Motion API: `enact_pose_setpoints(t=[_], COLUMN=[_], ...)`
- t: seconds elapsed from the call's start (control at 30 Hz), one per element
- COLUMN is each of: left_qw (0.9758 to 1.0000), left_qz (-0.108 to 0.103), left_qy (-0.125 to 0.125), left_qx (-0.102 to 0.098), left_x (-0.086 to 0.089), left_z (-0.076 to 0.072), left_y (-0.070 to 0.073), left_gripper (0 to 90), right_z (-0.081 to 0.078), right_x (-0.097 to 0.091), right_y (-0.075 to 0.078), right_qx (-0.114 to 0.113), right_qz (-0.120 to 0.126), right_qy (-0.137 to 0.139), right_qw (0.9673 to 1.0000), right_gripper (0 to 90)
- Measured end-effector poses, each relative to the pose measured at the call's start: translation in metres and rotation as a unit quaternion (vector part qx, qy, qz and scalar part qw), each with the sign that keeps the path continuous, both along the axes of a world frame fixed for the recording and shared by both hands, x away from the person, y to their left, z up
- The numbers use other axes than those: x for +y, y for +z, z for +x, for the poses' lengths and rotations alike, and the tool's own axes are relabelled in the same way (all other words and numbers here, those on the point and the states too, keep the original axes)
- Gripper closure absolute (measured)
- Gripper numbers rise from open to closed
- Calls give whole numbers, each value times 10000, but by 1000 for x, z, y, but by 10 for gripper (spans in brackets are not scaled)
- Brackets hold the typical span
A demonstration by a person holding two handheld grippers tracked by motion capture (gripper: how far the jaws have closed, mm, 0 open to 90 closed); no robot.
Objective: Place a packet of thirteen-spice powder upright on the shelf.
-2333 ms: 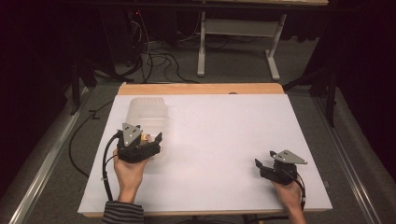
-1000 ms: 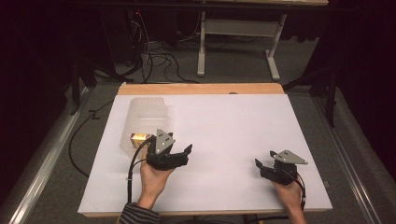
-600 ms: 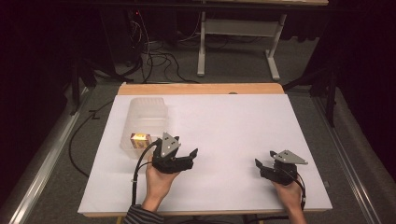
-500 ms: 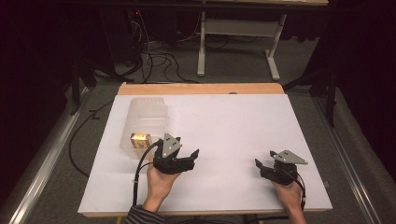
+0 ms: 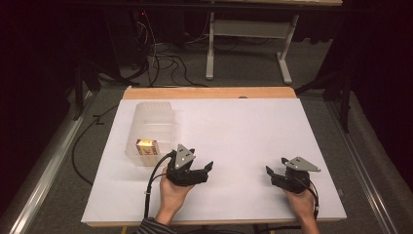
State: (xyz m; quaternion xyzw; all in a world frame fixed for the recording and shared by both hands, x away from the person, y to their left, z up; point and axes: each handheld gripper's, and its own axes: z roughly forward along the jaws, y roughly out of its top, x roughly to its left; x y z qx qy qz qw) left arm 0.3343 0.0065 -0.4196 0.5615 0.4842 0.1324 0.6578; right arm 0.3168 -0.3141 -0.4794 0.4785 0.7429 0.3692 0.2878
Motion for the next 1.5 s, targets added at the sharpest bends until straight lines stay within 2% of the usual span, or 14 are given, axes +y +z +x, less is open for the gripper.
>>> enact_pose_setpoints(t=[0.27, 0.57, 0.67, 1.03, 1.13, 1.4, 1.5], left_qw=[9999, 9998, 9996, 9995, 9996, 9996, 9997], left_qz=[113, 111, 186, 111, 90, 195, 155], left_qy=[-85, -98, -91, 2, 23, 78, 109], left_qx=[83, 163, 177, 294, 283, 165, 160], left_x=[-10, -16, -18, -18, -18, -21, -22], left_z=[-2, 0, 2, 8, 8, 13, 15], left_y=[-11, -22, -26, -37, -38, -45, -47], left_gripper=[245, 246, 246, 251, 252, 252, 251], right_z=[0, 0, 0, 0, 0, 0, 0], right_x=[0, 0, 0, 1, 1, 1, 1], right_y=[0, 0, 0, 0, 0, 0, 0], right_qx=[15, 23, 23, 30, 34, 45, 36], right_qz=[-26, -22, -18, -29, -25, -36, -27], right_qy=[0, -4, 1, -6, -5, 3, 1], right_qw=[10000, 10000, 10000, 10000, 10000, 10000, 10000], right_gripper=[305, 305, 305, 305, 305, 305, 305])
